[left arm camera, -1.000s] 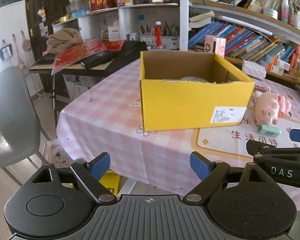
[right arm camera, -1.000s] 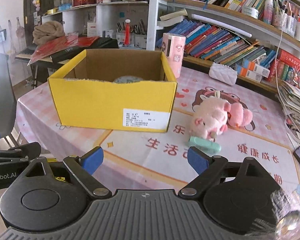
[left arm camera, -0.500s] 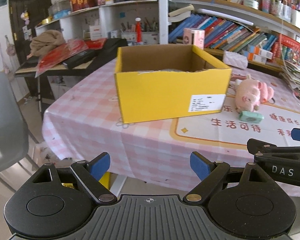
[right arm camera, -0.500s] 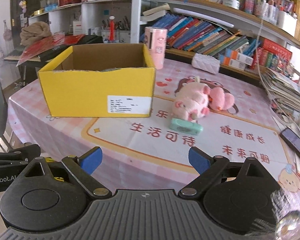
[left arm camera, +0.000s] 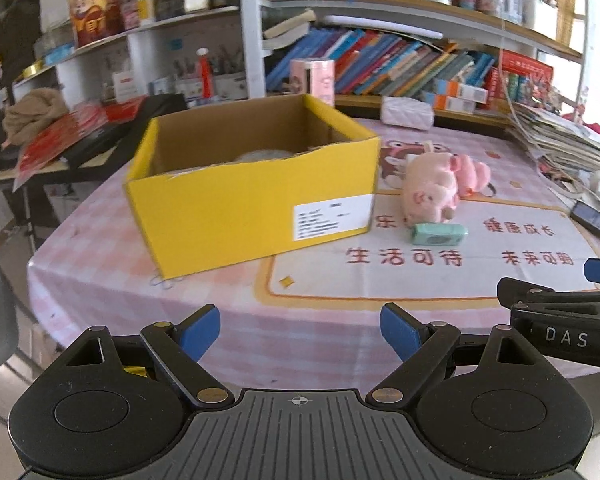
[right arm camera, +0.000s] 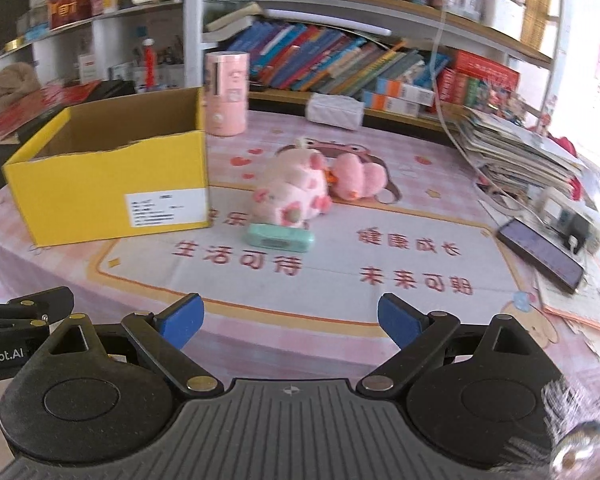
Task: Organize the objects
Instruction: 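Withdraw both tools from the yellow box, then grasp the mint-green case with the right tool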
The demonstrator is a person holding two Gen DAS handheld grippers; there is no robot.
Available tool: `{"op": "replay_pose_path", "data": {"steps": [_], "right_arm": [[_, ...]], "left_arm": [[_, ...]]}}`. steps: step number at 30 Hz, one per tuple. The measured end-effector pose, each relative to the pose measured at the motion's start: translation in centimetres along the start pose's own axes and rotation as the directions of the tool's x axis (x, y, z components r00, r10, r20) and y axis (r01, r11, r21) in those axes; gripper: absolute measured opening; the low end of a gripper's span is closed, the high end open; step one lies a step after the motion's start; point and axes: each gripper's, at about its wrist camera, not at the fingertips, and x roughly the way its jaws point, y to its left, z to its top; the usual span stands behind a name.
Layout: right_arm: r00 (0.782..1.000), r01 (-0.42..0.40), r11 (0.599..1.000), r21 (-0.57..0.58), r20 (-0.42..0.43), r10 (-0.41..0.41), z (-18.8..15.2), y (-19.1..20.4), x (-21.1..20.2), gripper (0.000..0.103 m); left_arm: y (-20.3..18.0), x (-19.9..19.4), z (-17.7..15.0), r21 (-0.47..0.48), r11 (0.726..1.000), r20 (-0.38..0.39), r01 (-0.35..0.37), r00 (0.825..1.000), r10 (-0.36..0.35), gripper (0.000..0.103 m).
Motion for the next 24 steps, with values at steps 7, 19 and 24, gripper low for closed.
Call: {"op": "replay_pose_path", "data": {"steps": [7, 19, 24], "right_arm": [[1.000, 0.026, 0.999, 0.027, -0.011, -0.026, 0.9, -2.4, 1.5, 0.094], [0.999, -0.023, 1.000, 0.003, -0.030, 0.023, 4.0, -5.2, 5.6, 0.094], [0.996, -0.066, 0.998, -0.018, -0.059, 0.064, 5.1, -5.6, 7.7, 0.094]], "left_arm": [[-2.0, 1.6, 1.4, 0.020, 1.000, -0.001, 0.018, 1.000, -0.018, 0.089], [-4.4, 4.5, 4.3, -0.010, 1.000, -0.001, -0.006, 1.000, 0.006, 0.089], [-4.4, 5.5, 4.8, -0.043, 0.998, -0.015, -0.048, 0.999, 0.047, 0.089]]}}
